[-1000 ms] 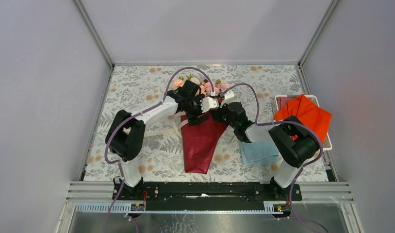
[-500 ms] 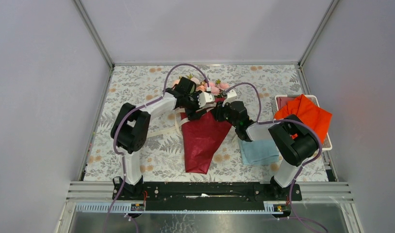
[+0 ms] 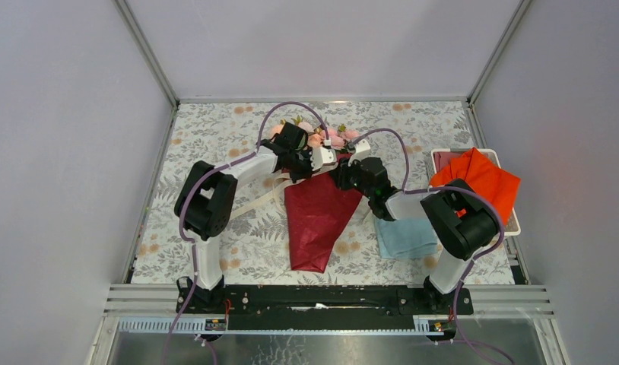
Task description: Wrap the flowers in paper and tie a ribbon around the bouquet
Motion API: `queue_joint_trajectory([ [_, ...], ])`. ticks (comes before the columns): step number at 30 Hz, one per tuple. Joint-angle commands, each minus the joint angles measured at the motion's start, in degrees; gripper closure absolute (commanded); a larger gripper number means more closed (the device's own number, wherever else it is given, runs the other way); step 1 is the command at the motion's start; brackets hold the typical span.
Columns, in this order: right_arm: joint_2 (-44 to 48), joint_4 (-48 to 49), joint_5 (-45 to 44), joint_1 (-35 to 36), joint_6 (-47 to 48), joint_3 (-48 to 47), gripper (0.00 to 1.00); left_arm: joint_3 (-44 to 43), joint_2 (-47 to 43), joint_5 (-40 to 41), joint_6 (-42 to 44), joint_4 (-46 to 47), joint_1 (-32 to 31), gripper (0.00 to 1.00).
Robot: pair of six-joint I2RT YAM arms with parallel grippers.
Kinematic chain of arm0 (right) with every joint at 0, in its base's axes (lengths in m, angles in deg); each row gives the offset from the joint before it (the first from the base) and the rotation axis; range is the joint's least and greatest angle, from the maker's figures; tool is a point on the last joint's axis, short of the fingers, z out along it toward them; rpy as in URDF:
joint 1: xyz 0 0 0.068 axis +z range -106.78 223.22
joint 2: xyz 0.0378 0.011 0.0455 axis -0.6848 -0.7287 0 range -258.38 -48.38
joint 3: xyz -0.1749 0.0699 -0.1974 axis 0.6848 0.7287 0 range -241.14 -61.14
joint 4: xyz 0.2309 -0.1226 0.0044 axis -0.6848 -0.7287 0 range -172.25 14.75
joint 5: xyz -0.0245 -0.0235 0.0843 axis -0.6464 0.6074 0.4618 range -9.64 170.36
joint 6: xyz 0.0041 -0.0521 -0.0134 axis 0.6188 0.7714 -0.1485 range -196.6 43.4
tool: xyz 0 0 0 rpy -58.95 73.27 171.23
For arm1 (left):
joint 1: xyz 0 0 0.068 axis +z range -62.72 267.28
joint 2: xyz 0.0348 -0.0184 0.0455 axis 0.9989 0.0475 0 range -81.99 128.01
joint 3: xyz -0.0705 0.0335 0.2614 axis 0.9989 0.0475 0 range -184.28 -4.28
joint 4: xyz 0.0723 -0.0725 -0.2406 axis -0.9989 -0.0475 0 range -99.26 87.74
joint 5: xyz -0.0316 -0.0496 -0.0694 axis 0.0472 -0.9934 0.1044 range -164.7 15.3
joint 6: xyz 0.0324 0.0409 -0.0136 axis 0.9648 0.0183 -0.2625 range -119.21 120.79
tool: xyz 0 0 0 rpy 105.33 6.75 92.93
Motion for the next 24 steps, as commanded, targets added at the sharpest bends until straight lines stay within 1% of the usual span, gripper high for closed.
queue_joint_trajectory([
  [1,0.8,1.5,2.9,-0.5,2.2,-1.8,0.69,0.3,-1.1,0.4,0.0,-0.9,-0.1,1.00],
  [4,1.9,1.8,7.3,-0.4,6.1,-0.9,0.70,-1.0,-2.6,-1.5,-3.0,-4.7,-0.2,1.00],
  [8,4.0,5.4,14.3,-0.5,12.0,2.3,0.68,-2.2,-5.2,-4.8,-8.3,-9.1,-0.1,1.00],
  [12,5.1,5.9,16.9,-0.7,16.5,4.0,0.66,-1.8,-8.6,-7.1,-13.6,-9.4,-0.1,1.00],
  [15,5.3,8.3,18.2,-0.7,20.4,5.4,0.65,-2.4,-9.7,-7.6,-15.7,-9.4,0.0,1.00],
  [19,5.1,12.5,18.0,-0.7,25.0,6.8,0.64,-4.2,-9.8,-4.6,-18.1,-8.6,0.1,1.00],
  [22,4.1,10.6,17.4,-0.7,26.4,4.9,0.64,-5.4,-8.3,2.8,-19.9,-4.7,0.3,1.00],
  [24,3.4,9.8,17.4,-0.7,26.4,3.5,0.64,-7.1,-6.2,6.3,-20.1,-3.7,0.6,1.00],
])
